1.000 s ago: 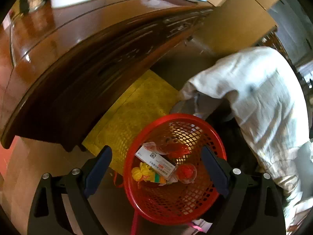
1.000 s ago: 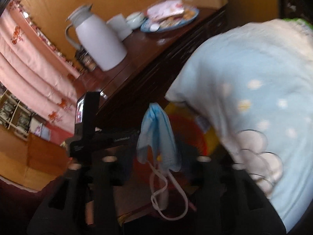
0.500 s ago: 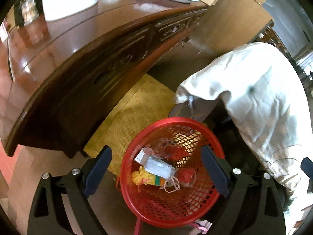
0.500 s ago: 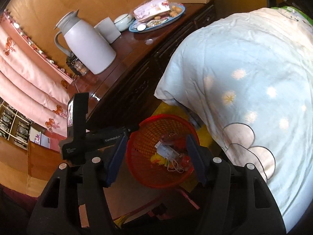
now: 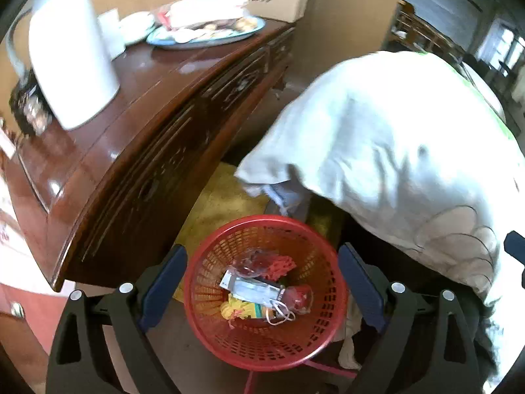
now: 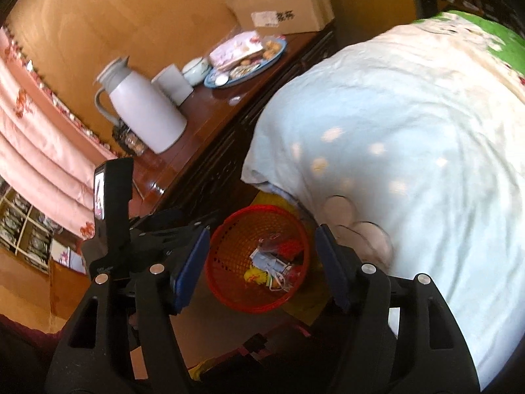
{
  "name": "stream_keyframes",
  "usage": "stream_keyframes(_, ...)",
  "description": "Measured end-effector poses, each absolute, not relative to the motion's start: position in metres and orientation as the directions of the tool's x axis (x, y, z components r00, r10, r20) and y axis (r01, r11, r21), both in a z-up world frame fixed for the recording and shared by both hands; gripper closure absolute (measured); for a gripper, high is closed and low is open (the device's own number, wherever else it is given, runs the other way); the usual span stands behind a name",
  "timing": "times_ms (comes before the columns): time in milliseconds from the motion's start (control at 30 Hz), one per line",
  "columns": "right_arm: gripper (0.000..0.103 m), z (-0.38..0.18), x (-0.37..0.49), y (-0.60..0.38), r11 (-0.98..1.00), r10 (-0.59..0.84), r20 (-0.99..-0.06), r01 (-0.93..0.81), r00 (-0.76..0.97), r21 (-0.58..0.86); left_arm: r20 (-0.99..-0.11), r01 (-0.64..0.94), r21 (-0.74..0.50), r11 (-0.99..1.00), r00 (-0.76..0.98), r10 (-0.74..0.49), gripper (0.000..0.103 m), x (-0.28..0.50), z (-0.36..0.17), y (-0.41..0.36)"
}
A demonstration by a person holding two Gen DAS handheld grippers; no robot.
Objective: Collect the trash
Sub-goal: 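Bring both open tools back over the bed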
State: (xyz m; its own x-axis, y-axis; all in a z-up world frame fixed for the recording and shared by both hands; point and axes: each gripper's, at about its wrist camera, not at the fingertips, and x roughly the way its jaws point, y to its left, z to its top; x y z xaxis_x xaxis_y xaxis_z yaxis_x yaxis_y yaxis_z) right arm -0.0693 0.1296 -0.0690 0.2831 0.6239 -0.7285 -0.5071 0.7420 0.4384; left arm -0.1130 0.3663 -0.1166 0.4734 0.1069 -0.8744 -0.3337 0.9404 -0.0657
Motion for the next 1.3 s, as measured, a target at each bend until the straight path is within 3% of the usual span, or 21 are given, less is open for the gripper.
stream_keyframes(400, 0.034, -0.063, -0.072, 0.027, 0.797, 0.602, -0.667, -0.378, 0.439, 0.471, -0.838, -0.184, 0.102, 0.978, 0.514, 0.184, 0.008, -0.104, -0.087, 0.272)
stream_keyframes(700, 0.033, -0.066, -0.076, -0.068, 0.830, 0.538, -0.627, -0.221, 0.563, 0.513, -0.811, -0.022, 0.169, 0.985, 0.565, 0.152, 0.007, -0.083, -0.071, 0.184)
stream_keyframes(1300, 0.028, -0.079, -0.080, -0.222, 0.917, 0.157, -0.659, 0.139, 0.736, 0.374, -0.807, 0.269, 0.218, 0.938, 0.591, 0.018, 0.006, -0.035, -0.081, 0.021)
